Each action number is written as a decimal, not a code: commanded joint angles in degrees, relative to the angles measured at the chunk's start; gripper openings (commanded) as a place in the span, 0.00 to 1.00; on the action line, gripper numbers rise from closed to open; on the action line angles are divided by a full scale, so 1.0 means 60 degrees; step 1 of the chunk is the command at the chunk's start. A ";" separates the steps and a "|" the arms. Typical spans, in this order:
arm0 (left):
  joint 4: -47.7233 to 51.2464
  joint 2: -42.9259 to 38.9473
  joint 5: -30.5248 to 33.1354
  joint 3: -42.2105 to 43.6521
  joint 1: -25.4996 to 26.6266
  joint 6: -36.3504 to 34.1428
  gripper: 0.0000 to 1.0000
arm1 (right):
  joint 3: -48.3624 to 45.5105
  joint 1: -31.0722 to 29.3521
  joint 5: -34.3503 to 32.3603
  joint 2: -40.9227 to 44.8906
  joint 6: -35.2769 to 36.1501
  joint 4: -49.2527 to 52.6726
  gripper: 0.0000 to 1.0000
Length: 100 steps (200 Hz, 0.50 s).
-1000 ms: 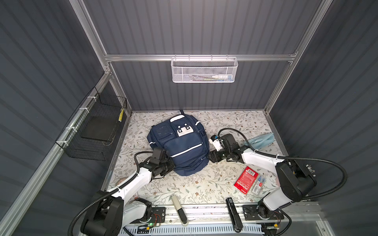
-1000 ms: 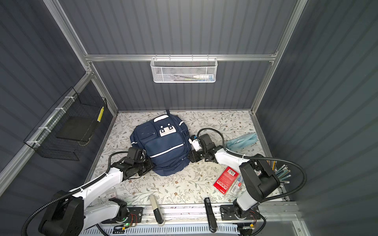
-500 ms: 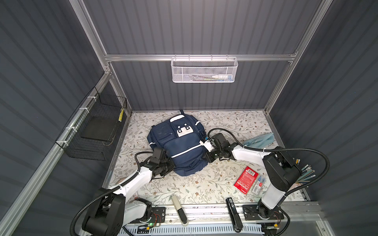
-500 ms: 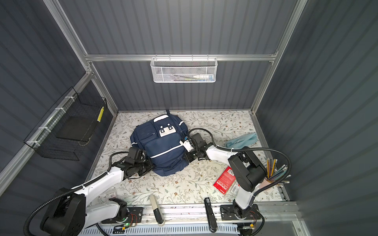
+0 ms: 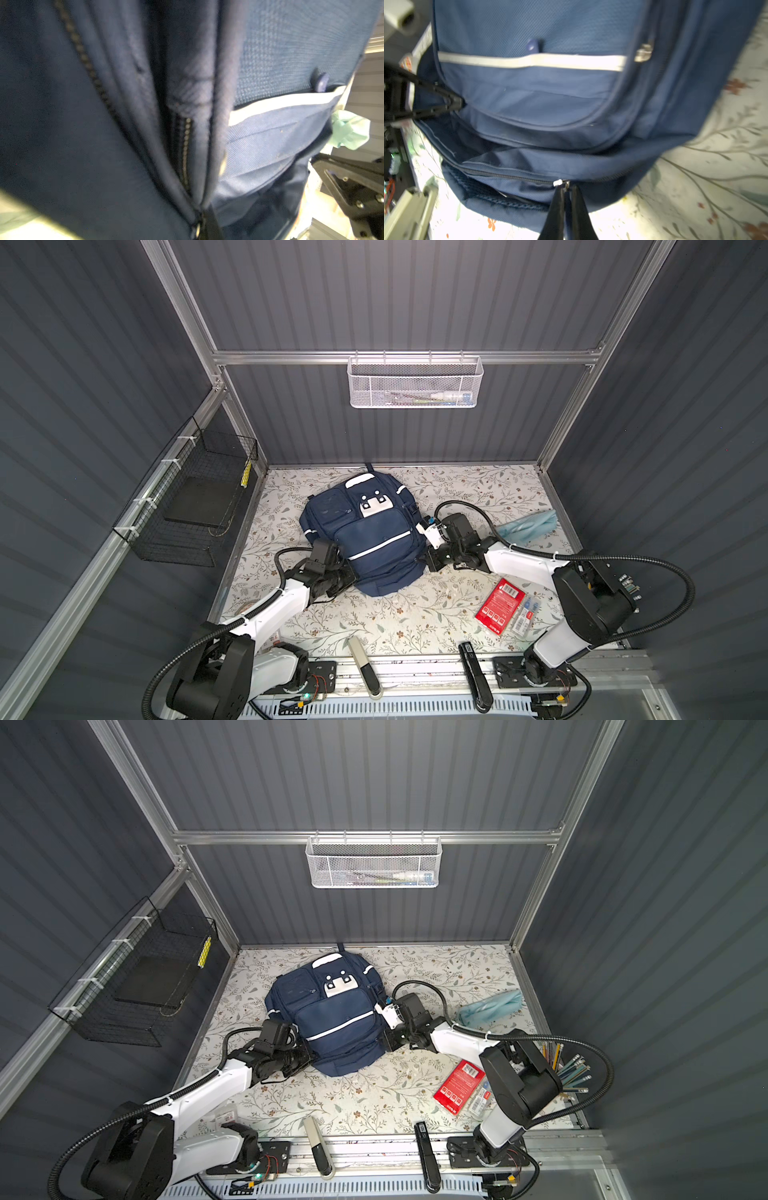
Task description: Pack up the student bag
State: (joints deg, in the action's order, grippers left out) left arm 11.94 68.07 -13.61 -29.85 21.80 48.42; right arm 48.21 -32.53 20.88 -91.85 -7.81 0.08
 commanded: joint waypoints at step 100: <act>0.0369 0.0644 0.0997 -0.1087 -0.0453 -0.1093 0.07 | -0.0272 -0.0292 -0.2521 0.1659 -0.0640 0.0805 0.00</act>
State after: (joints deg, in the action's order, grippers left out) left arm 12.71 68.25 -13.52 -31.83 21.76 47.53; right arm 48.82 -29.56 16.38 -89.19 -12.60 0.12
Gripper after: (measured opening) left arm 0.112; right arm 0.070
